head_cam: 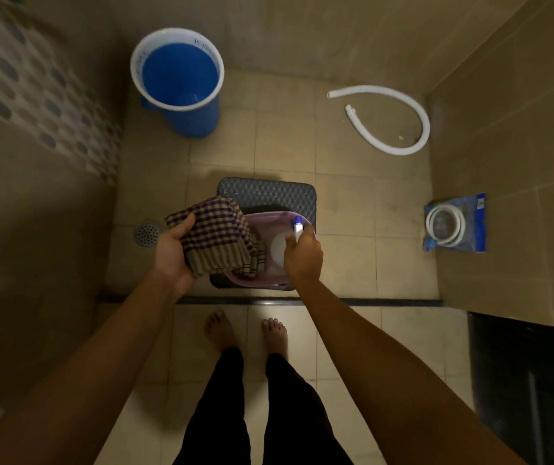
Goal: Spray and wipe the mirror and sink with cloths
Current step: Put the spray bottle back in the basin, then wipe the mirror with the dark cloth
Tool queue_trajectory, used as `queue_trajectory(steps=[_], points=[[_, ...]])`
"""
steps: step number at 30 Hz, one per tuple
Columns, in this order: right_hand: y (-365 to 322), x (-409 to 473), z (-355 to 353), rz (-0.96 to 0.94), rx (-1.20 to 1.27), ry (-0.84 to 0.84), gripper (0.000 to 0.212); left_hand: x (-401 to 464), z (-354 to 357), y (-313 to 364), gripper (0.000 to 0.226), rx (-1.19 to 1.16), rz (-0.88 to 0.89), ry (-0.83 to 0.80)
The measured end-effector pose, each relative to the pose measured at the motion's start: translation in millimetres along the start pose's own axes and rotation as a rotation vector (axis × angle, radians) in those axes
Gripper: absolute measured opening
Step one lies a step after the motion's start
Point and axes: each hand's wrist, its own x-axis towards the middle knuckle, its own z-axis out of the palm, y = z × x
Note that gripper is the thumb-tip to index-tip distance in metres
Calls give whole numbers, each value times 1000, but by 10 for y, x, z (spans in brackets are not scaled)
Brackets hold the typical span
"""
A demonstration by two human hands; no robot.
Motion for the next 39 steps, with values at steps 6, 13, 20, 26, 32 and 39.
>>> queue_trajectory(steps=[6,13,20,26,32,39], points=[[-133,-40,-389,-318,-216,9,42,-371,68,128,45,-105,54,1],[-562,-339,-855,-803,-517,-113,63,-1000,142,281,45,-200,212,16],[-1125,-776,-925,-1094,-559,-199,58,-1676,-43,404,40,-309,429,89],[-1513,-1192,-698,-1287,-537,-295,91,-2188,-448,422,37,-415,569,198],[-1793,-1828,-433,-1444,-563,-410,89,-2684,-1028,228,43,-576,691,278],[-1867,-2728,-103,-1644,-579,-469,76,-3500,-1594,-189,38,-646,796,419]])
